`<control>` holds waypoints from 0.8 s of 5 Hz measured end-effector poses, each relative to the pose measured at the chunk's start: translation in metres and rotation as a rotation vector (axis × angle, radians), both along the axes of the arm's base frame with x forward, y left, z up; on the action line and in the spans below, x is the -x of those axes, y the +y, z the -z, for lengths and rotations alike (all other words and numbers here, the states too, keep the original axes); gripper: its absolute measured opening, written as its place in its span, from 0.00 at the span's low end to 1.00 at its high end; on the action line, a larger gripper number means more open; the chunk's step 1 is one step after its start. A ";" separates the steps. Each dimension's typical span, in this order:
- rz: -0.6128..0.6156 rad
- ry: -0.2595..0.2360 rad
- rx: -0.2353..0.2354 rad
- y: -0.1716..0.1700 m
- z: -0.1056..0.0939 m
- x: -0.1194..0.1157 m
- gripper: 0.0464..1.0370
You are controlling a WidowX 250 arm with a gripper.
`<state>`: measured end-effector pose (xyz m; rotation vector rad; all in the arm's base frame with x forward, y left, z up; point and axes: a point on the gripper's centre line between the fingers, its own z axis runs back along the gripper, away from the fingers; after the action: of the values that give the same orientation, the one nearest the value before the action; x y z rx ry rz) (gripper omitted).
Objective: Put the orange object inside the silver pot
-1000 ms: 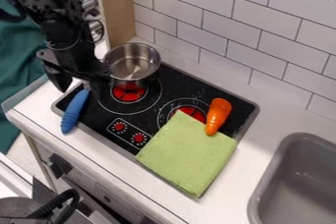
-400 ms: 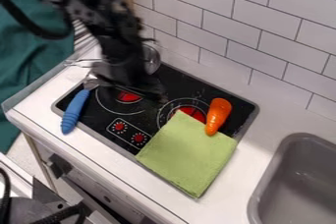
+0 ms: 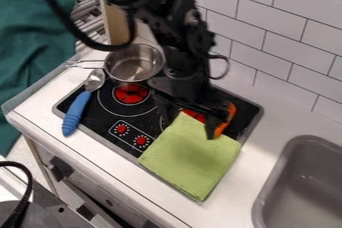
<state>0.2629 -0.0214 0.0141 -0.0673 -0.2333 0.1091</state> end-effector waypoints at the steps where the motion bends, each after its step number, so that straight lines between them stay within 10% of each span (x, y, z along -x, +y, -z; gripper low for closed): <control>1: -0.015 0.027 -0.004 -0.009 0.009 -0.014 0.97; 4: -0.018 0.010 -0.028 -0.005 0.023 -0.058 0.97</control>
<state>0.3209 -0.0267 -0.0089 -0.0363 -0.2259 0.1239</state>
